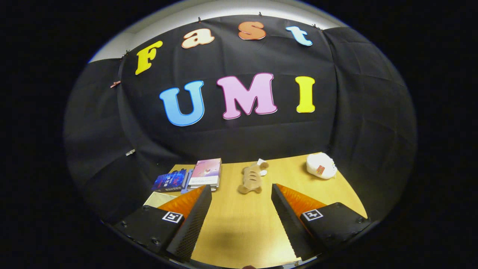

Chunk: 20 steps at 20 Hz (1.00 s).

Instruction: Open the storage box then place both shoes into the box .Put the left shoe in first, then the right shoe, with the right side of both shoes facing outward in a uniform manner.

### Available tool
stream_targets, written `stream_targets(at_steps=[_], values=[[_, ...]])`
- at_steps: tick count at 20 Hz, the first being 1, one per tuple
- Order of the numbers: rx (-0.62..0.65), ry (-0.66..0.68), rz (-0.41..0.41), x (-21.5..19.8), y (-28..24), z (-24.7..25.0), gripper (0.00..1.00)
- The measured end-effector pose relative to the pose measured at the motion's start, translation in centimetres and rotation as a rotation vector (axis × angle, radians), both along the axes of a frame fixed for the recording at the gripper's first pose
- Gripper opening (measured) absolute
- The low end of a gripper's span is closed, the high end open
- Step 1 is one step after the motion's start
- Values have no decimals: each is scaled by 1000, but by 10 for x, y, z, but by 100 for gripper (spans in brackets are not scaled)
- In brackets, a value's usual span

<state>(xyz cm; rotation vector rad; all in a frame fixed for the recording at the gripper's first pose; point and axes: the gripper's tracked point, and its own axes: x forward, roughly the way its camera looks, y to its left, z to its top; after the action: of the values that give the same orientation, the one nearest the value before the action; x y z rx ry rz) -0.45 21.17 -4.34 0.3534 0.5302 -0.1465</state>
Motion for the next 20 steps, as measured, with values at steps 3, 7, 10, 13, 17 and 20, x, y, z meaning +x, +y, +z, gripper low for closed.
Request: stream_targets(at_steps=[3,7,10,13,17,20], values=[[-59,-59,-57,-11,-53,15,99],[-164,-122,-85,-22,-102,31,99],[-180,-183,-40,-22,-112,44,99],[-162,-254,25,-15,-110,48,99],[-140,-270,136,-7,-102,31,99],[-138,-278,188,0,-99,24,99]])
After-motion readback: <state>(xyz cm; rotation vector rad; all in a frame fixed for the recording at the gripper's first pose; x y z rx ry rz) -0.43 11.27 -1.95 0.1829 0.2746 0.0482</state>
